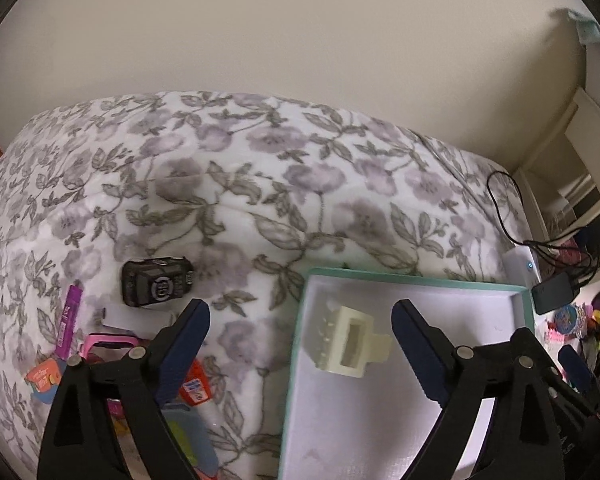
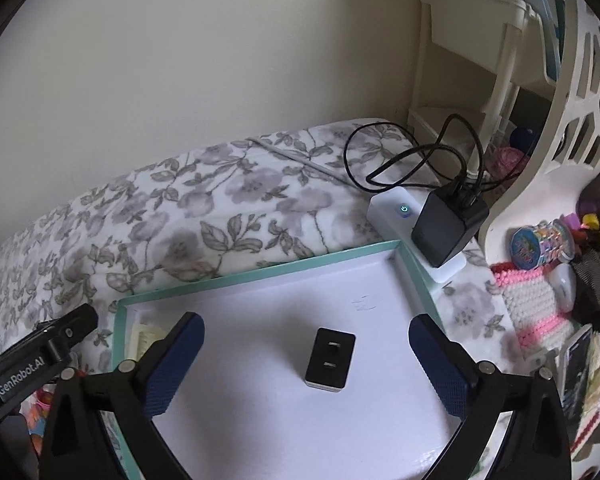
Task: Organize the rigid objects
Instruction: 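Withdraw both open tools from the tray back toward the pile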
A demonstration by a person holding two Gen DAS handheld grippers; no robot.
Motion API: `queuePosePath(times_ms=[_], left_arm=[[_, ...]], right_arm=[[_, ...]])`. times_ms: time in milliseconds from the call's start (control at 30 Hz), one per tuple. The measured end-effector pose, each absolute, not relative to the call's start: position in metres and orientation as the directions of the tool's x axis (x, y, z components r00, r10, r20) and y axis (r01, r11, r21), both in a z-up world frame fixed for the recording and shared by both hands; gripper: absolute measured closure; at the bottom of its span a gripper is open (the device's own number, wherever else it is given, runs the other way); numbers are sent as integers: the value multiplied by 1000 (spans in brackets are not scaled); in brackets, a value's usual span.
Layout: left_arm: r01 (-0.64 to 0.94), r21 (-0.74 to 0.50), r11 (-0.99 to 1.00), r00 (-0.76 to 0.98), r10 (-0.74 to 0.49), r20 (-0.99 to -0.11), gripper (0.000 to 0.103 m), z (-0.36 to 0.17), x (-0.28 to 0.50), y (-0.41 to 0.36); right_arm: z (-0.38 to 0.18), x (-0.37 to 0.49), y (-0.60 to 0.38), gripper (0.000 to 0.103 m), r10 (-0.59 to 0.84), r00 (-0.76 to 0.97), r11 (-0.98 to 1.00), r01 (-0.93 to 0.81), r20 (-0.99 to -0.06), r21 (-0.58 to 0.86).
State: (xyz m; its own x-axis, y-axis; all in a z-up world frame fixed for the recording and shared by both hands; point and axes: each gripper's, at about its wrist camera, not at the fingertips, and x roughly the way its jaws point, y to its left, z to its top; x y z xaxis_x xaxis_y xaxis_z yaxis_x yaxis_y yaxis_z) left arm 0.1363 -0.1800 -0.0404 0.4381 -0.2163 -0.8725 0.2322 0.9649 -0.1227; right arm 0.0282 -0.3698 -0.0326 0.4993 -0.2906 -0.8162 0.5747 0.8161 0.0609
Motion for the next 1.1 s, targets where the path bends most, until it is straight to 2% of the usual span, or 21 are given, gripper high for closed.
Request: queuePosePath(times_ms=[367,500,700,1100], left_arm=[[153,-181,971,466,-233,-853,8,-36,134,-129],[121,-193,974,504,-227,-833,8,-25,128,-100],[80,-190,978,552,-202,-809,8,-5,116,-59],[7,-208,978,631,-165,-758,8,20,82,12]], right_arm=[[-27,25,-359,0,-235,563,820,552,-792,149],[-18,24,-342,0,-234,594,848,512,-769,137],[-8,19,-318,0,-176,644,866,461,-745,193],[6,14,-257,0,-124,661,924,349,-740,157]])
